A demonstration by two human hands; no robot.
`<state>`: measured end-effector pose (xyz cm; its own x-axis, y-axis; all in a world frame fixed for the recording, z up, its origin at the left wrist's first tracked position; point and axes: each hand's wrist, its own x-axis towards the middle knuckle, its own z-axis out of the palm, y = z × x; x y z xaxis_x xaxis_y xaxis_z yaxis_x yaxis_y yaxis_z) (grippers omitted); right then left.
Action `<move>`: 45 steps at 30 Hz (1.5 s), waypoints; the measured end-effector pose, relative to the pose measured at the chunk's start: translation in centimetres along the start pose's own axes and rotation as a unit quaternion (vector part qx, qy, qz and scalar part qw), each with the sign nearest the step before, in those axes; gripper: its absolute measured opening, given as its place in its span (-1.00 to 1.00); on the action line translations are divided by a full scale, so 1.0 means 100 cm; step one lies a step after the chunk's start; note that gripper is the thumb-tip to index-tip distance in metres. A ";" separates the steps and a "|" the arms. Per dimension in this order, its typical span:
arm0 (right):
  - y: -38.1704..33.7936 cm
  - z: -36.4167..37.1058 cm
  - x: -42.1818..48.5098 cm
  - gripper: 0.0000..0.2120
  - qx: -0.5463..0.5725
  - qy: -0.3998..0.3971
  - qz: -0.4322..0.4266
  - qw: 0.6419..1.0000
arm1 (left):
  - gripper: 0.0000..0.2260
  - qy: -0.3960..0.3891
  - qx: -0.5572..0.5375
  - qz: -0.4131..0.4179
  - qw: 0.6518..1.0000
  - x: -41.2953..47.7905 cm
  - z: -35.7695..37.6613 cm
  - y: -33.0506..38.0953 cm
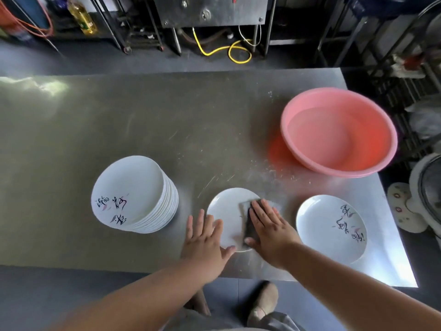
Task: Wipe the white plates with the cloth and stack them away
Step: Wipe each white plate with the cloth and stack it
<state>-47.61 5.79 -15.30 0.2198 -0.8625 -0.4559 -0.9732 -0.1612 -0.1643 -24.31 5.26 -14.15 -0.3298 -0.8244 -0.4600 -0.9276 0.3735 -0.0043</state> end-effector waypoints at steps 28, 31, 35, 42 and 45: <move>-0.024 0.028 -0.042 -0.66 0.176 0.224 -0.054 0.957 | -0.41 0.224 -0.062 0.045 0.972 0.022 0.011 0.003; -0.001 -0.015 -0.045 -0.77 0.339 0.183 0.058 0.921 | -0.39 0.203 -0.096 0.035 0.974 0.020 0.001 -0.005; 0.021 -0.044 -0.028 -0.77 0.338 0.080 0.232 0.909 | -0.58 0.125 -0.263 -0.127 0.948 0.027 -0.021 -0.015; 0.015 -0.056 0.004 -0.71 0.171 -0.124 0.162 0.964 | -0.59 -0.124 -0.562 -0.286 0.766 0.044 -0.066 -0.013; 0.014 -0.063 -0.005 -0.68 0.210 -0.057 0.184 0.959 | -0.34 -0.155 -0.629 -0.298 0.701 0.035 -0.088 -0.007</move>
<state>-49.50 3.00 -9.80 -0.1042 -0.7616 -0.6396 -0.8784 0.3721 -0.2998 -26.39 -1.67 -7.95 0.0543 -0.4693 -0.8814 -0.3695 -0.8295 0.4189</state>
